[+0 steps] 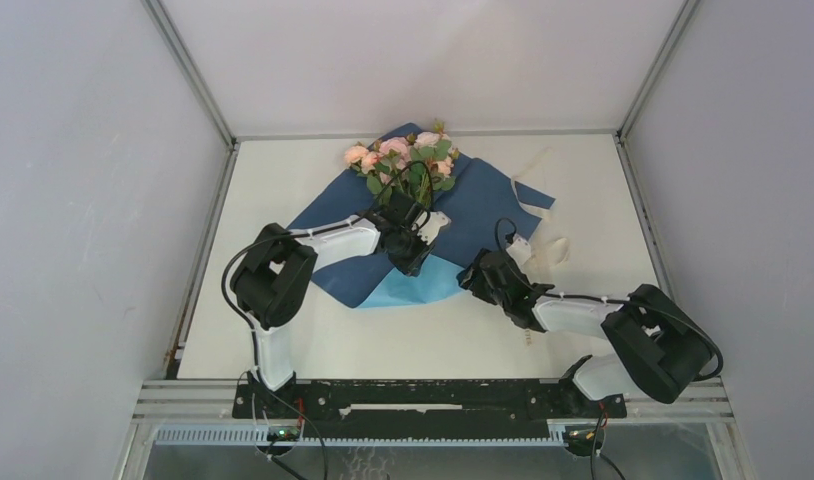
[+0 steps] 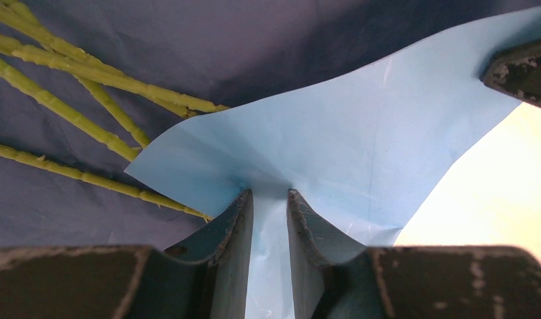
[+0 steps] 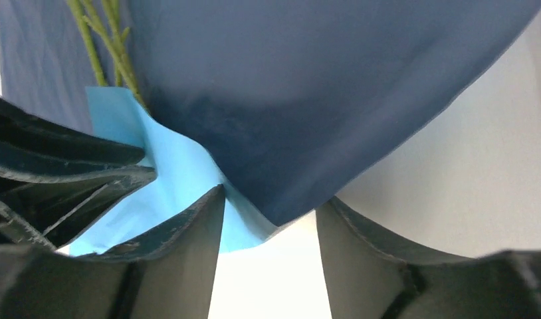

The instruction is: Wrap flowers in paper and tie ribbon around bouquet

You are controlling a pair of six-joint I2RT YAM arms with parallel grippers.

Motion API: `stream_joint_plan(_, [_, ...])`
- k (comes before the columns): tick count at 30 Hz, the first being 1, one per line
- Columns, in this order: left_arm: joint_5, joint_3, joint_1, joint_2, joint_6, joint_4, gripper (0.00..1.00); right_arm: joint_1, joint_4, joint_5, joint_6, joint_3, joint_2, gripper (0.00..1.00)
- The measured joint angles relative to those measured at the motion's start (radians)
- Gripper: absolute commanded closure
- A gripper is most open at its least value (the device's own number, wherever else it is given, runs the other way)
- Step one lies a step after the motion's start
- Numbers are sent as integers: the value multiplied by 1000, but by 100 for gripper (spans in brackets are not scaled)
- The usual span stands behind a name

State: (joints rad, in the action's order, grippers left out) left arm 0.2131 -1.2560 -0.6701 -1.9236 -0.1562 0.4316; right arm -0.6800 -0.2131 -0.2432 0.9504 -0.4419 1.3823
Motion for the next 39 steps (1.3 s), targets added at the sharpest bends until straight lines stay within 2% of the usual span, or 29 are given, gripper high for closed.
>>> stream_joint_plan(2, [0,0,0,0,0,0,69,-2,24,-24,28,-8,12,56])
stream_joint_plan(5, [0,0,0,0,0,0,69,-8,68,-68,56,-19,19,79])
stream_joint_plan(10, [0,0,0,0,0,0,69,-34,116,-130,21,-41,18,100])
stream_joint_plan(17, [1,0,11,0,9,-1,69,-164,294,-299,-206,-212,13,100])
stream_joint_plan(22, [13,-3,37,-5,35,-1,70,-259,312,-333,-473,-287,0,100])
stream_joint_plan(27, [34,-27,62,-23,69,11,71,-317,323,-352,-664,-339,43,100])
stream_joint_plan(34, [64,-42,85,-38,106,14,71,-419,315,-421,-840,-458,183,100])
stream_joint_plan(39, [105,-43,104,-42,126,13,71,-449,274,-422,-904,-513,270,100])
